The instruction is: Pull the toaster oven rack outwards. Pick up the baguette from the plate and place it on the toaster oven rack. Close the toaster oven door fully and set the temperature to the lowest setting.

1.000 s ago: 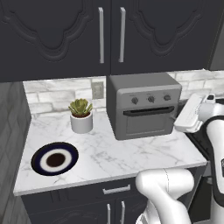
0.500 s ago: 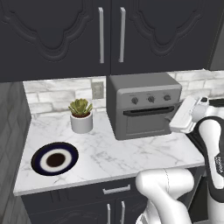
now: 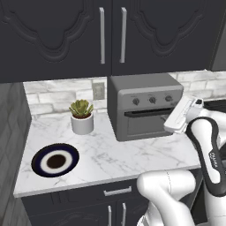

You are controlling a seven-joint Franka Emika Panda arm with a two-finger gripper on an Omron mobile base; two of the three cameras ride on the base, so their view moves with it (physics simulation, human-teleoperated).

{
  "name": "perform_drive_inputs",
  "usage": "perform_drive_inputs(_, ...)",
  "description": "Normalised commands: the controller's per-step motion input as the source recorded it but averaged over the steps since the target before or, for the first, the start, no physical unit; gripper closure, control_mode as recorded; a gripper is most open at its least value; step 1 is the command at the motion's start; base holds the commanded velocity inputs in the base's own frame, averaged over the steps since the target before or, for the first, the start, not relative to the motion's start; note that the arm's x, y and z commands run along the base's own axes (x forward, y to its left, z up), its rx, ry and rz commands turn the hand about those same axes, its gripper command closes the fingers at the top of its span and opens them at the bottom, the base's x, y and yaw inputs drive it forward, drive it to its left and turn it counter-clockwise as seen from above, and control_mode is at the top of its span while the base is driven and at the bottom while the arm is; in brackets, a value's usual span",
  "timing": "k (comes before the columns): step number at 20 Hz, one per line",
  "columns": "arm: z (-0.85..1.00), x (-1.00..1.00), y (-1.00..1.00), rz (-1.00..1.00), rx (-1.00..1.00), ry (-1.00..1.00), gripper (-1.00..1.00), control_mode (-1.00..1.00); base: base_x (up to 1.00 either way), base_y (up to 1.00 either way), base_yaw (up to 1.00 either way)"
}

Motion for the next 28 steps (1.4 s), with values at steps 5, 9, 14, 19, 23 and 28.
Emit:
perform_drive_inputs(5,0.00,0.14,0.00,-0.02,0.00,0.00,-1.00,-1.00,0.00,0.00,0.00)
perform_drive_inputs(9,0.00,0.09,0.00,-0.06,0.00,0.03,-1.00,-1.00,0.00,0.00,0.00)
perform_drive_inputs(14,0.00,0.13,0.00,-0.08,0.00,0.00,-1.00,-1.00,0.00,0.00,0.00)
perform_drive_inputs(19,0.00,0.13,0.00,-0.07,0.00,0.00,-1.00,-1.00,0.00,0.00,0.00)
perform_drive_inputs(23,0.00,0.16,0.00,-0.05,0.00,0.00,-1.00,-1.00,0.00,0.00,0.00)
perform_drive_inputs(28,0.00,0.18,0.00,-0.02,0.02,0.00,-1.00,-1.00,0.00,0.00,0.00)
